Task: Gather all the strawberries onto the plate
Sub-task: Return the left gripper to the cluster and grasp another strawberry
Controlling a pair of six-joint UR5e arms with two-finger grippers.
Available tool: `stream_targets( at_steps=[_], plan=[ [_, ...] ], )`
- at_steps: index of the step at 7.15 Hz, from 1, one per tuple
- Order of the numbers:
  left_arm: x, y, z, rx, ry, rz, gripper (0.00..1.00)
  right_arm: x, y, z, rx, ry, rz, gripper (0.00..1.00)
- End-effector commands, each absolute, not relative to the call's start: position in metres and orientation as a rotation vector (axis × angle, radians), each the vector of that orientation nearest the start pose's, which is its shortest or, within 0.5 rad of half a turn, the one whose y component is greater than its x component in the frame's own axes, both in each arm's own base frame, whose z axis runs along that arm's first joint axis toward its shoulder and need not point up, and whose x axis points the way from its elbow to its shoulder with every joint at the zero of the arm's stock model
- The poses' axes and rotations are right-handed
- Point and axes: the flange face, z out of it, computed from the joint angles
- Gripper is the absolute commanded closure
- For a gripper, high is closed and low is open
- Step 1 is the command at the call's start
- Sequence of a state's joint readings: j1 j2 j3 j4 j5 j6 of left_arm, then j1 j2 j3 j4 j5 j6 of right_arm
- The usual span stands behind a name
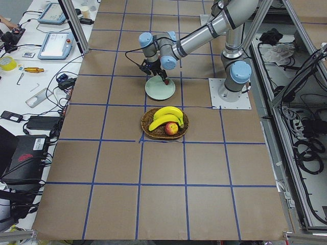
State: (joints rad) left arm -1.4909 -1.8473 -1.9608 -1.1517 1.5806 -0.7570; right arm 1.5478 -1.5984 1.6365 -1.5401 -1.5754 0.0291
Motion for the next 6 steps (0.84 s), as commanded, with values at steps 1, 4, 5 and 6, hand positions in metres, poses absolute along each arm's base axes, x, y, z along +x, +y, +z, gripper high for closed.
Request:
stream_targets(
  at_steps=[1,4,5,6],
  plan=[
    [-0.145,-0.502,0.21,-1.543,2.692,0.394,0.0,0.122,-0.476,0.466,0.082,3.143,0.109,0.0],
    [-0.236,-0.503,0.222,-1.428,2.816,0.309,0.0,0.122,-0.476,0.466,0.082,3.145,0.109,0.0],
    [-0.259,-0.511,0.204,-1.378,2.9,0.216,0.0,0.122,-0.476,0.466,0.082,3.145,0.109,0.0],
    [-0.267,-0.511,0.181,-1.344,2.899,0.24,0.0,0.122,-0.476,0.465,0.082,3.145,0.111,0.0]
  ],
)
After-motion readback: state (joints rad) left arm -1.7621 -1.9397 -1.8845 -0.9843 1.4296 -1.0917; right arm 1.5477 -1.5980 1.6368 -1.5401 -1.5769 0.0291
